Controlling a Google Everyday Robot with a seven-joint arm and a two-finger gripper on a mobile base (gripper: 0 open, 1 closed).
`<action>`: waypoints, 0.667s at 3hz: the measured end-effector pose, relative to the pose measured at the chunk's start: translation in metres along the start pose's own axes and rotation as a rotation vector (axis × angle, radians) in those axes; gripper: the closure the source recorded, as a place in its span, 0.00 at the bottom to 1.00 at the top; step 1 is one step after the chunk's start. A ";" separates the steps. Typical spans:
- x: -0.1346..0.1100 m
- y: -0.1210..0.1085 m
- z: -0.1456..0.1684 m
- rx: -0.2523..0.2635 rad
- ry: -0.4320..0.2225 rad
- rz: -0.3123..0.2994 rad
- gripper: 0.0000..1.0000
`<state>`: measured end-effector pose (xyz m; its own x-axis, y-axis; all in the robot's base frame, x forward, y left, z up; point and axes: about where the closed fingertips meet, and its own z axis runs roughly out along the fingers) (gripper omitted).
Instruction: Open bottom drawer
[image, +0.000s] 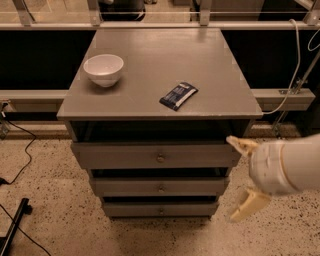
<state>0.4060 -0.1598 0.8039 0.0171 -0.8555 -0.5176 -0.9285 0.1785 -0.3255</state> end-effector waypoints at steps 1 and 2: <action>0.032 0.042 0.046 0.035 -0.034 -0.026 0.00; 0.065 0.045 0.081 0.063 -0.099 -0.080 0.00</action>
Offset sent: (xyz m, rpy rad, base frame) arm 0.0313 -0.0304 -0.1274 0.1462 -0.2509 0.2174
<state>0.3954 -0.1679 0.6916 0.1291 -0.8168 -0.5623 -0.8979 0.1443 -0.4159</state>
